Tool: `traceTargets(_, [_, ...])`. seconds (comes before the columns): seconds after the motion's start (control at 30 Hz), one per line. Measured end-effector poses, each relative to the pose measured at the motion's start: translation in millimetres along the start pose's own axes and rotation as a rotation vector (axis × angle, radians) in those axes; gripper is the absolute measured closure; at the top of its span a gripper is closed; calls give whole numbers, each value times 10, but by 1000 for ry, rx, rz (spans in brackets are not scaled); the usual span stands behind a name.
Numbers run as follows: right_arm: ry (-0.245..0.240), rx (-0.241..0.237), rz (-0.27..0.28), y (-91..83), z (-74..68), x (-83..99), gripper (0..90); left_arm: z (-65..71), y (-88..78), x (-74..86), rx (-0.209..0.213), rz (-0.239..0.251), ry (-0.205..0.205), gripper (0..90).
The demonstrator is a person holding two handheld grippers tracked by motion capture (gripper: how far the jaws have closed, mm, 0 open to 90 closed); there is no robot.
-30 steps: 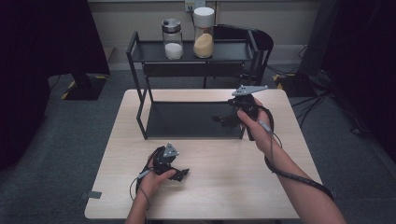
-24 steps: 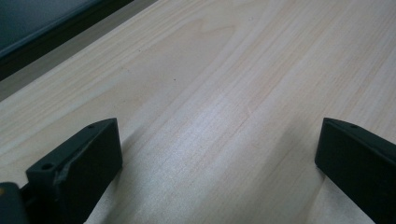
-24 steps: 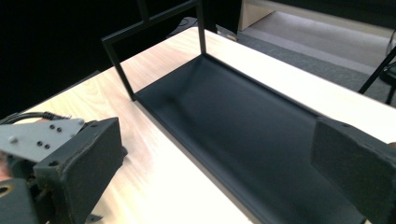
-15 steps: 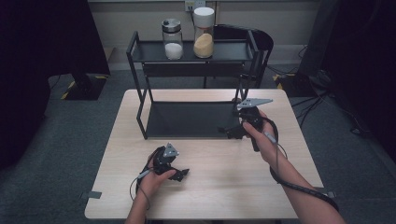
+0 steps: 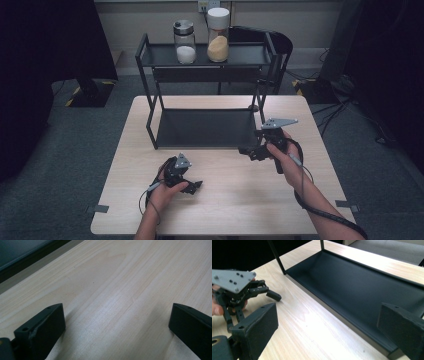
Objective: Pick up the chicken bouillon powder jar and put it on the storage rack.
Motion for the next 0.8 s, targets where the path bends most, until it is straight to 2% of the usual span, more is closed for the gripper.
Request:
traceTargets(0.5, [41,6,-9,-110,86,407,19,0,0,0,0,0,0,0])
traceTargets(0.8, [51,33,-32,-145,120,623,20,0,1,1,0,1,0,0])
Point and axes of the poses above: each handheld gripper's, and its own axes: y roughly forward along the jaws, x roughly out of its underside, z roughly to its right, the point moved 6 cm from there along y, roughly forward along the jaws, and after that the axes turned 1 degree about -x, right-handed, at the moved point
